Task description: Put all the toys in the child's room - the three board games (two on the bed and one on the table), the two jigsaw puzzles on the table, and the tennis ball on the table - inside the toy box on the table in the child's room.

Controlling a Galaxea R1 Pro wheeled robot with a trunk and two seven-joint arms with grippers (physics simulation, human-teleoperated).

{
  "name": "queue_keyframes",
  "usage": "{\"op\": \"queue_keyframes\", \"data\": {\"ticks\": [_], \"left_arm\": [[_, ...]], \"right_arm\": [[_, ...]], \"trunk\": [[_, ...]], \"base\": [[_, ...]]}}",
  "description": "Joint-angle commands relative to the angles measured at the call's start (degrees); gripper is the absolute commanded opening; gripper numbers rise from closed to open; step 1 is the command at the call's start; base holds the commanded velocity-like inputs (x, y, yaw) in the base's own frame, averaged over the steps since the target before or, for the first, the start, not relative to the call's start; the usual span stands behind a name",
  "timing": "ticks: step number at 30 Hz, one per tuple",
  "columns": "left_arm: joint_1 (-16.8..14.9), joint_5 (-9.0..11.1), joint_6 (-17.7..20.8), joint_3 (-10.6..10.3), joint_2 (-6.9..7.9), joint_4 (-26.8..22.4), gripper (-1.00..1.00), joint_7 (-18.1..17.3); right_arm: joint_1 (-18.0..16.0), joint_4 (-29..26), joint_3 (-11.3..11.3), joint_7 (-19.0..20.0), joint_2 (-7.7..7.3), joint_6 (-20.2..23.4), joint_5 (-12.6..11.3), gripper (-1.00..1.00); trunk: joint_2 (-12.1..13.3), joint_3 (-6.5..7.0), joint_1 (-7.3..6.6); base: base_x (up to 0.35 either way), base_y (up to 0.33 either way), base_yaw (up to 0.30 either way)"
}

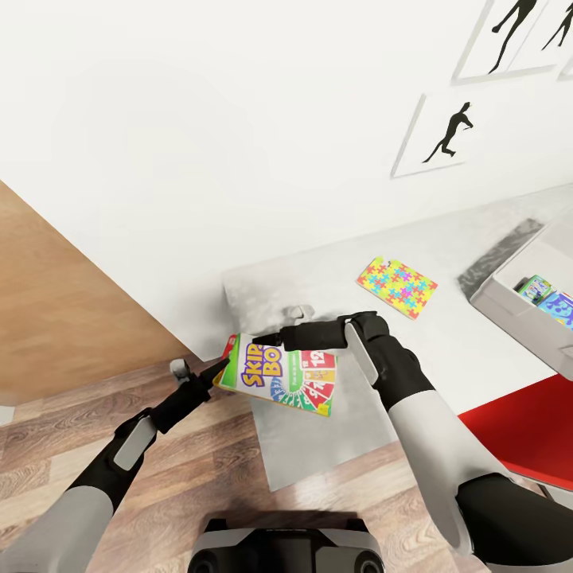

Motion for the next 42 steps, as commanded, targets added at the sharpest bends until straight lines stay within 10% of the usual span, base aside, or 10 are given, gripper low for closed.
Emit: {"op": "queue_keyframes", "data": {"ticks": [1,18,29,42], "left_arm": [[0.0,0.2,0.3,-0.1,0.05,0.0,-1.00,0.0],[0.3,0.3,0.1,0.0,0.32,0.0,-1.00,-0.4],[0.5,0.4,-0.1,0.1,0.43,0.0,-1.00,-0.6],[0.9,0.6,1.0,0.4,1.71,-4.5,-1.00,-4.4]], "right_arm": [[0.0,0.0,0.0,0.0,0.00,0.3,-0.2,1.00],[-0.2,-1.8,-0.8,-0.6,-1.06,-0.3,-0.1,1.00],[-0.4,-9.9,-5.7,-0.9,-6.96,-0.2,-0.2,1.00],[5.9,-31.8,-12.8,-0.6,-15.10,5.4,-0.4,1.00]], "trunk": [[-0.1,-0.07,0.03],[-0.1,-0.07,0.03],[-0.1,-0.07,0.03],[-0.1,-0.07,0.03]], "base": [[0.000,0.000,0.000],[0.000,0.000,0.000],[0.000,0.000,0.000],[0.000,0.000,0.000]]}}
